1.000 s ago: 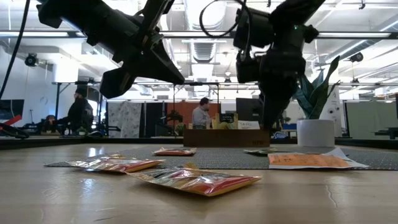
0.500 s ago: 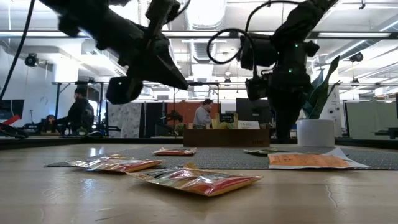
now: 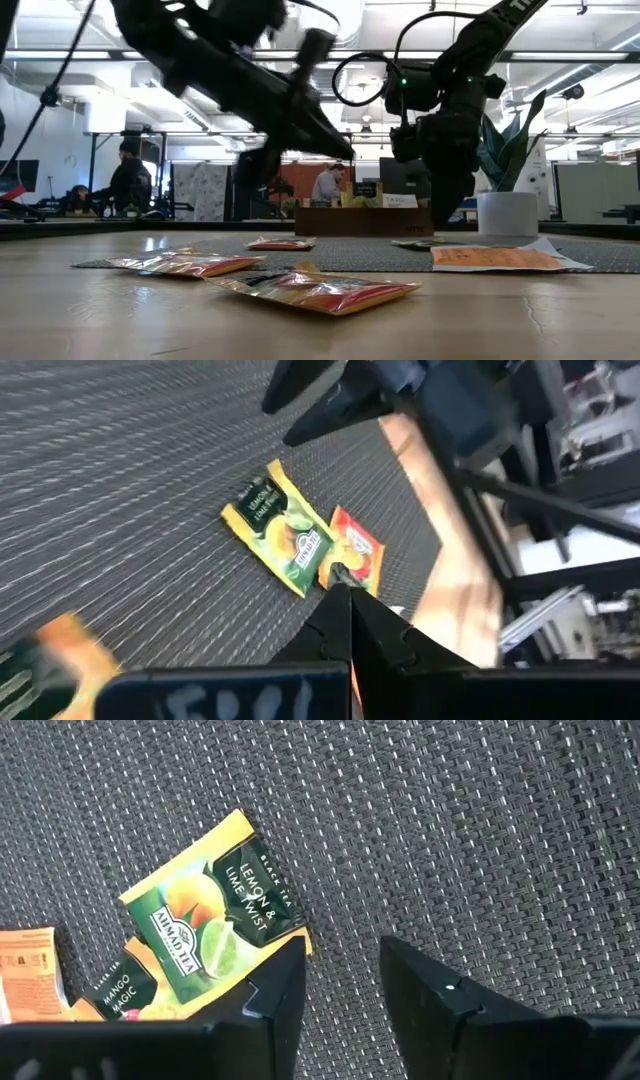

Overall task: Pick & Place Tea
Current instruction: Put the yellow tea bag into the middle section of the wooden organizer

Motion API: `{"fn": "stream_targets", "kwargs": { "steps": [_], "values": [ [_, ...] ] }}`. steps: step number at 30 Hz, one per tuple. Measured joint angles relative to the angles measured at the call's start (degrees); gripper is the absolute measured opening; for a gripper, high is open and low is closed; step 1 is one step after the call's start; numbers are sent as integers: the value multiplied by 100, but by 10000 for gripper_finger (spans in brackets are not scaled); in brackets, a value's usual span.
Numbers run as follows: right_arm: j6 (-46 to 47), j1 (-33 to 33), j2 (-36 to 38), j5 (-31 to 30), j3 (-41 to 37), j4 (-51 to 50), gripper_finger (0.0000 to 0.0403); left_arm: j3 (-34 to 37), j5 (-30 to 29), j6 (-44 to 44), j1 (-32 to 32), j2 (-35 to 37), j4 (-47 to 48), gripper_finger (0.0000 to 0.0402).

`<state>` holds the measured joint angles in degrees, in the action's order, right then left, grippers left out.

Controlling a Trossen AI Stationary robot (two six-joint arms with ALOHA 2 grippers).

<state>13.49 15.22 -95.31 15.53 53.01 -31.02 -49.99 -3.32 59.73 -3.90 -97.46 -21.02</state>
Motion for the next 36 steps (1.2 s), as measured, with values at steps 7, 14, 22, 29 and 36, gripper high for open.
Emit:
{"fn": "stream_targets", "kwargs": {
  "steps": [7, 14, 22, 29, 36],
  "values": [
    [88, -7, 0, 100, -3, -286, 139, -1276, 420, -586, -2, -1301, 2, 0],
    [222, -36, 4, 303, -283, -294, 132, -2035, 855, -914, -53, -1824, 62, 0],
    [320, -111, 35, 317, -466, -200, 130, -1985, 831, -1096, -66, -1828, 364, 0],
    [591, -203, 23, 378, -400, 424, 139, -2005, 829, -1167, -62, -2034, 432, 0],
    [604, -390, 22, 428, -352, 507, 135, -2016, 814, -871, -81, -2352, 407, 0]
  ]
}}
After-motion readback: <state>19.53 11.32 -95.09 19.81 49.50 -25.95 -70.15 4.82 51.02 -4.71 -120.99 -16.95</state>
